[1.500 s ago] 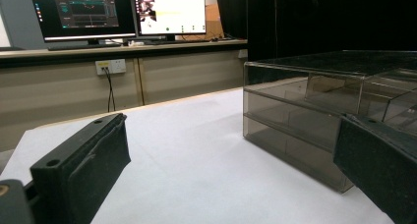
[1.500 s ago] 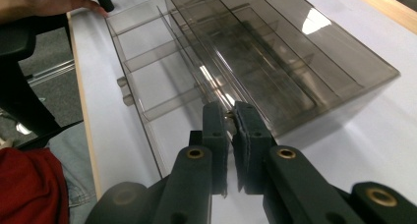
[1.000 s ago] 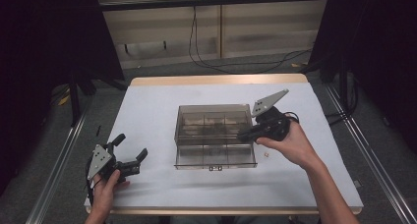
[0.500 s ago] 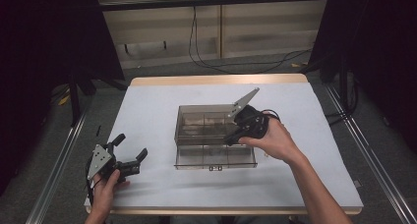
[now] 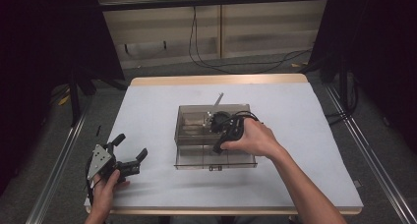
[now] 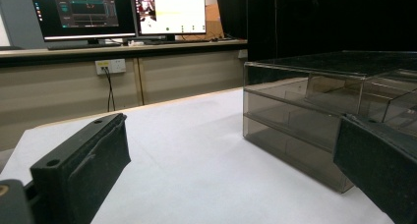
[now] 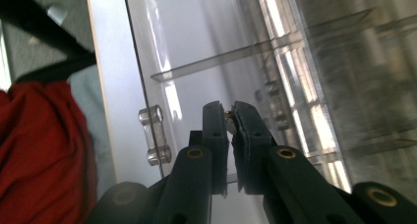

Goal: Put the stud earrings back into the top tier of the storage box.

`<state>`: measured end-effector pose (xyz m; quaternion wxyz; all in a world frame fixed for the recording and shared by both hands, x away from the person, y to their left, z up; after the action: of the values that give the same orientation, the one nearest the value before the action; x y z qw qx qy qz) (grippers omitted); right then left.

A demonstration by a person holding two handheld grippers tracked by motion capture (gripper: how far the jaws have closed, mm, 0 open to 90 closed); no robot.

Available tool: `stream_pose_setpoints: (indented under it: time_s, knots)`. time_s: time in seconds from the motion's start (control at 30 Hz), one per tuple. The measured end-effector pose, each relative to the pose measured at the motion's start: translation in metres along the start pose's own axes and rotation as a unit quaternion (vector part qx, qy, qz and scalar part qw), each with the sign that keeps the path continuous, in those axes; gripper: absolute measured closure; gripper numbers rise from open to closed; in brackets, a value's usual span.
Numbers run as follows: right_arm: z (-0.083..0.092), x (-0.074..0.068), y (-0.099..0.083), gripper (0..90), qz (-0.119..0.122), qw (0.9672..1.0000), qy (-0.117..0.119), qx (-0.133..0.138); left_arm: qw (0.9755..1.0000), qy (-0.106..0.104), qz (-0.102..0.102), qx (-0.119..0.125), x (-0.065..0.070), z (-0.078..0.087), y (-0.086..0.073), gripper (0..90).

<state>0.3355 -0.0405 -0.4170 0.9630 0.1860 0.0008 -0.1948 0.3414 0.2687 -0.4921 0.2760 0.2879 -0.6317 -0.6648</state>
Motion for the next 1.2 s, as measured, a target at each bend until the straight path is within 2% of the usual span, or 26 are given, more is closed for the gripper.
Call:
stream_pose_setpoints:
  time_s: [0.03, 0.17, 0.23, 0.27, 0.33, 0.4, 0.47, 0.6, 0.8, 0.97, 1.1, 1.2]
  knots:
    - [0.0, 0.0, 0.0, 84.4, 0.0, 1.0, 0.0, 0.0, 1.0, 0.0, 0.0, 0.001, 0.0, 0.0, 0.0, 0.6]
    - [-0.007, 0.0, 0.003, 84.3, 0.001, 0.9994, 0.008, -0.034, 1.0, 0.0, 0.0, 0.0, 0.0, 0.0, 0.0, 0.6]
    - [-0.012, 0.001, 0.006, 84.3, 0.004, 0.9981, 0.008, -0.061, 1.0, 0.0, 0.0, 0.0, 0.0, 0.0, 0.0, 0.6]
    - [-0.012, 0.001, 0.006, 84.3, 0.004, 0.9981, 0.008, -0.061, 1.0, 0.0, 0.0, 0.0, 0.0, 0.0, 0.0, 0.6]
    - [-0.016, 0.001, 0.009, 84.2, 0.008, 0.9967, 0.005, -0.08, 1.0, 0.0, 0.0, 0.0, 0.0, 0.0, 0.0, 0.6]
    - [-0.017, 0.0, 0.01, 84.2, 0.006, 0.9967, 0.006, -0.08, 1.0, 0.001, 0.003, 0.001, 0.0, 0.0, 0.0, 0.6]
    - [-0.019, 0.001, 0.012, 84.2, 0.015, 0.9964, 0.006, -0.084, 1.0, 0.001, 0.0, 0.0, 0.0, 0.0, 0.0, 0.6]
    - [-0.025, 0.001, 0.013, 83.8, 0.015, 0.9946, -0.001, -0.103, 1.0, 0.0, 0.0, 0.0, 0.0, 0.0, 0.0, 0.6]
    - [-0.023, 0.0, 0.015, 79.4, 0.01, 0.9959, 0.001, -0.09, 1.0, 0.0, 0.0, 0.0, 0.0, 0.0, 0.0, 0.6]
    - [-0.012, 0.003, 0.014, 73.4, -0.007, 0.9985, 0.002, -0.054, 1.0, 0.0, 0.001, 0.001, 0.0, 0.0, 0.0, 0.6]
    - [-0.005, 0.007, 0.007, 72.4, -0.019, 0.9991, -0.003, -0.039, 1.0, 0.0, 0.003, 0.001, 0.0, 0.0, 0.0, 0.6]
    - [0.001, 0.007, 0.001, 72.4, -0.028, 0.9995, 0.0, -0.014, 1.0, 0.0, 0.001, 0.001, 0.0, 0.0, 0.0, 0.6]
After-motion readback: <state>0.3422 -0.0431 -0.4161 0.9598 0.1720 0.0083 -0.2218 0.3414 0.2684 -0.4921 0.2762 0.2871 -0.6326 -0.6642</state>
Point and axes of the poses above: each handheld gripper's, and its own axes: z roughly backward along the jaws, y roughly out of its top, x roughly to its right, the point moved 6 cm from there along -z, roughly forward along the jaws, and after that the axes turned 5 degrees about -y, right-handed, at the moved point
